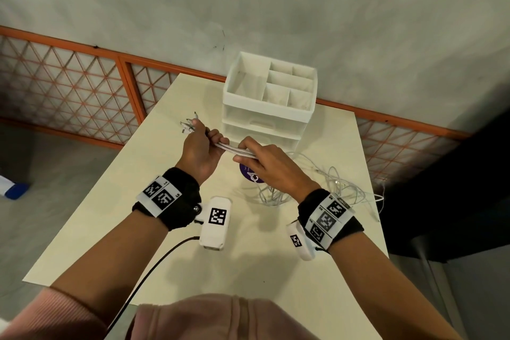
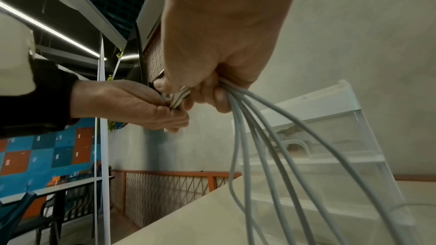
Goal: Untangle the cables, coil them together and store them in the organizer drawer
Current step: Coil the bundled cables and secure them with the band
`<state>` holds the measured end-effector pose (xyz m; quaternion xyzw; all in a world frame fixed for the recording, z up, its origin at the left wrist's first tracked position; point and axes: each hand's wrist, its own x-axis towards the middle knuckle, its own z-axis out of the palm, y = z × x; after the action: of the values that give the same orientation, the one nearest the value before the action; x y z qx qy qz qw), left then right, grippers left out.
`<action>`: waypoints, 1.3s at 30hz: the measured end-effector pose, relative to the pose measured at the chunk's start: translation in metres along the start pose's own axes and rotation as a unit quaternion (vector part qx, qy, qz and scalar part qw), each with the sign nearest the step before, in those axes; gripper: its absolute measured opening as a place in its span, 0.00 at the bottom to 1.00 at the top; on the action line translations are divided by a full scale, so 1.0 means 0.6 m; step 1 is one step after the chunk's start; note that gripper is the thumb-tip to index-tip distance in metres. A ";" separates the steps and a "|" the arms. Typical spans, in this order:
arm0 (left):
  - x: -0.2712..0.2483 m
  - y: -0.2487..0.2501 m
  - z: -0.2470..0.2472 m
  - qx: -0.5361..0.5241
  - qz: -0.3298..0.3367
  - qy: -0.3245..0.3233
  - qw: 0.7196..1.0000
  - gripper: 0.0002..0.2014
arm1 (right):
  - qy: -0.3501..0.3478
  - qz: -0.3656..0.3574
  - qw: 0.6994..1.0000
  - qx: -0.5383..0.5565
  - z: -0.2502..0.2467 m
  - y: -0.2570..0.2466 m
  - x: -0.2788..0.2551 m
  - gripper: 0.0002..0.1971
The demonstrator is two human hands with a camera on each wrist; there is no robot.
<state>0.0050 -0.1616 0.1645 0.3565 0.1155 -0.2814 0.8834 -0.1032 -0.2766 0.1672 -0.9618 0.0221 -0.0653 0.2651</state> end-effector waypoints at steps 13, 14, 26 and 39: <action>0.014 -0.016 -0.032 0.153 -0.067 0.006 0.986 0.14 | 0.017 0.038 0.987 0.154 -0.024 -0.008 0.015 0.18; 0.015 -0.023 -0.041 0.192 -0.094 0.007 0.977 0.13 | 0.029 0.040 0.988 0.148 -0.025 -0.012 0.017 0.21; -0.049 -0.035 -0.029 0.523 0.056 -0.223 0.821 0.37 | 0.015 0.083 0.986 0.146 -0.048 -0.011 0.039 0.22; -0.038 0.020 -0.012 0.375 0.123 -0.236 0.888 0.20 | -0.084 0.169 0.924 0.333 -0.035 0.046 0.005 0.27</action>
<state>-0.0066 -0.1402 0.1750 0.5961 -0.2551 -0.2683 0.7125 -0.1032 -0.3111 0.1715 -0.8019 0.1389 0.0580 0.5782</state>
